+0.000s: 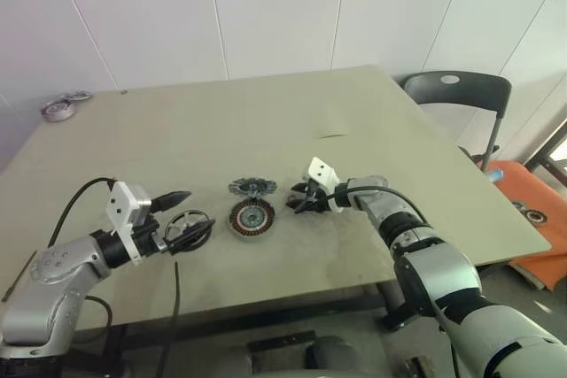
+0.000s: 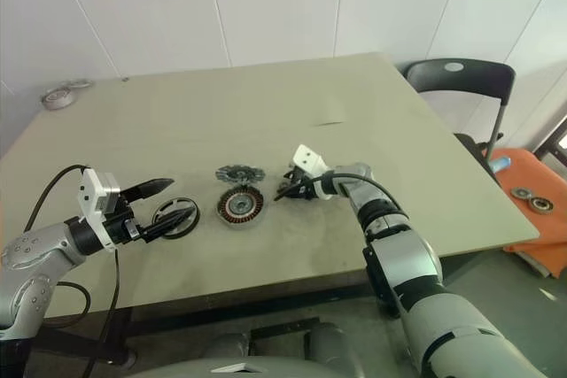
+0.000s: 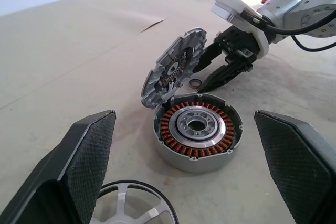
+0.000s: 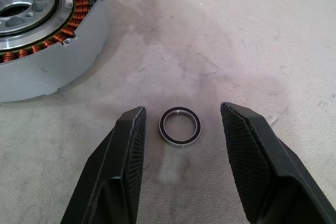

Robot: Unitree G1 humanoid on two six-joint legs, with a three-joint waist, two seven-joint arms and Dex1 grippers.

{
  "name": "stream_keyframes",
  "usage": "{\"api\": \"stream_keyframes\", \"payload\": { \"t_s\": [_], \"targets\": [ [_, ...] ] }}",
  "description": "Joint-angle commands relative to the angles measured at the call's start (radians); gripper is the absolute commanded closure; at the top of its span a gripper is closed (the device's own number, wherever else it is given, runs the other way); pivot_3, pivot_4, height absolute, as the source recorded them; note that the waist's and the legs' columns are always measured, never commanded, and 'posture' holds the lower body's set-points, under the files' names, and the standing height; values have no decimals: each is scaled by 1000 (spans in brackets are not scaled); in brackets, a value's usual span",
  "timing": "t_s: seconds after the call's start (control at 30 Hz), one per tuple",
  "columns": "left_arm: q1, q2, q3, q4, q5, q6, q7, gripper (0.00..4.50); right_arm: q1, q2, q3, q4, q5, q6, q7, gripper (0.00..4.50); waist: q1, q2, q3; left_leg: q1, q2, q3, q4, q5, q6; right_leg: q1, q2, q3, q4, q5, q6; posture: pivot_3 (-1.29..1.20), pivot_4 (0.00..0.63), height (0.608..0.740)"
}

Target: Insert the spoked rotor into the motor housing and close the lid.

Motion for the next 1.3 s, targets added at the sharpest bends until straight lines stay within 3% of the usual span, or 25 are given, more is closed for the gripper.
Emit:
{"api": "stream_keyframes", "payload": {
  "t_s": [0.03,0.27,0.5,0.9,1.3],
  "targets": [
    [-18,6,24,-26,-1,-23,6,0,1,14,8,13,-12,32,10,2125,0,0,0,0,0,0,0,0,0,0,0,0,0,0,0,0,0,740],
    [-16,6,28,-25,-1,-28,10,0,7,14,13,12,-19,42,30,2125,0,0,0,0,0,0,0,0,0,0,0,0,0,0,0,0,0,740],
    [-10,5,30,-25,-1,-34,12,0,9,15,25,8,-32,25,31,3840,0,0,0,1,0,0,1,0,0,1,0,0,0,0,0,0,0,740],
    [-15,6,26,-22,-3,-40,17,0,8,8,23,8,-33,14,27,3840,-1,-1,0,1,0,0,1,0,0,1,0,0,1,0,-1,0,0,740],
    [30,25,18,-34,-7,-29,-26,0,-15,-68,-22,-126,51,16,259,3840,1,1,1,-2,0,0,-1,0,0,-2,0,0,-1,0,1,0,0,740]
  ]
}}
